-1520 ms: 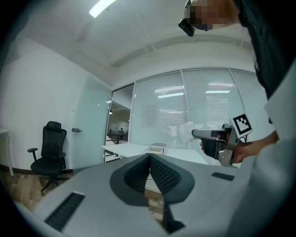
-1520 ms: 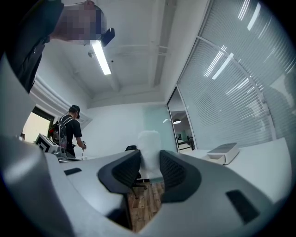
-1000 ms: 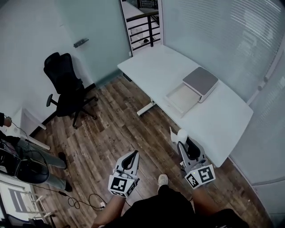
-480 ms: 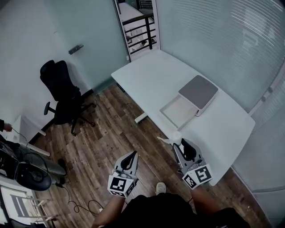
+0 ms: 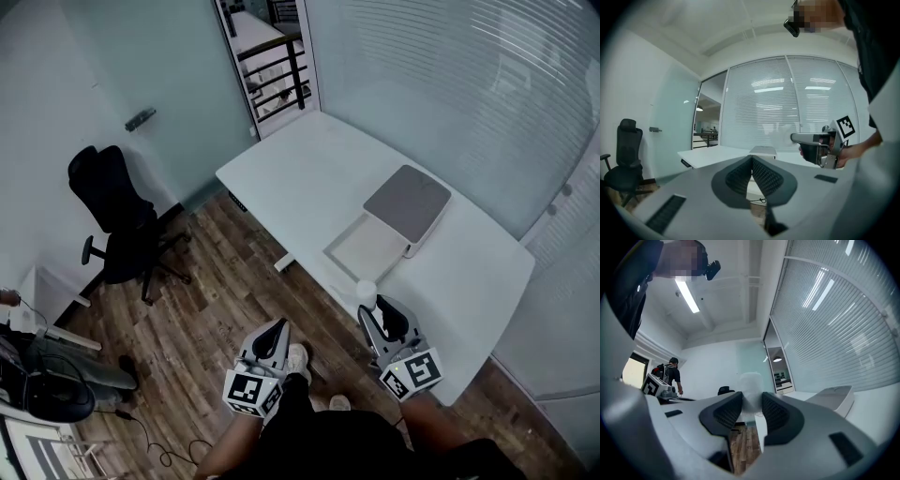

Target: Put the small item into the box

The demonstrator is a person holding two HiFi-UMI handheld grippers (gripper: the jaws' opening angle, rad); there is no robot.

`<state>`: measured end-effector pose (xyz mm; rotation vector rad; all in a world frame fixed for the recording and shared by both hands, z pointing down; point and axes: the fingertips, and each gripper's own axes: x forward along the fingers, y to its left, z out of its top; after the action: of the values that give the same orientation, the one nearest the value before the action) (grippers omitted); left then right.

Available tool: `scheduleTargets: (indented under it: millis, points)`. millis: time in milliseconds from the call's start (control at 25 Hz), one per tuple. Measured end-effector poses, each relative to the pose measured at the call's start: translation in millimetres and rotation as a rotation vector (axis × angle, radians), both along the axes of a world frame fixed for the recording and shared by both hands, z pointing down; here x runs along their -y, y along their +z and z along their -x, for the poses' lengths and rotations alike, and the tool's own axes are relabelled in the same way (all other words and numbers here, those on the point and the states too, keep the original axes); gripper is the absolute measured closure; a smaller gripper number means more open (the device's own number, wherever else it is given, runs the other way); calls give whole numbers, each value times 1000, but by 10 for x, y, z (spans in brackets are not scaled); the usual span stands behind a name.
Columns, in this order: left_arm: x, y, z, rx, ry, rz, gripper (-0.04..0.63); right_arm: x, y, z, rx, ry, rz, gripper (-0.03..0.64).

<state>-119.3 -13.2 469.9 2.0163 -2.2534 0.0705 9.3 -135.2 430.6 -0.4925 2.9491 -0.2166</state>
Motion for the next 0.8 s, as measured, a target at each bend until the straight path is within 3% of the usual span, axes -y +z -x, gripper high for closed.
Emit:
scheduleTargets:
  millis: [280, 440, 800]
  points:
    - [572, -30, 369, -44, 93, -32, 581, 393, -21, 246, -10, 89, -15, 473]
    - [936, -86, 587, -11, 156, -43, 581, 718, 46, 425, -39, 142, -13, 474]
    - [1629, 14, 1068, -29, 324, -22, 581, 1241, 225, 824, -134, 284, -14, 474]
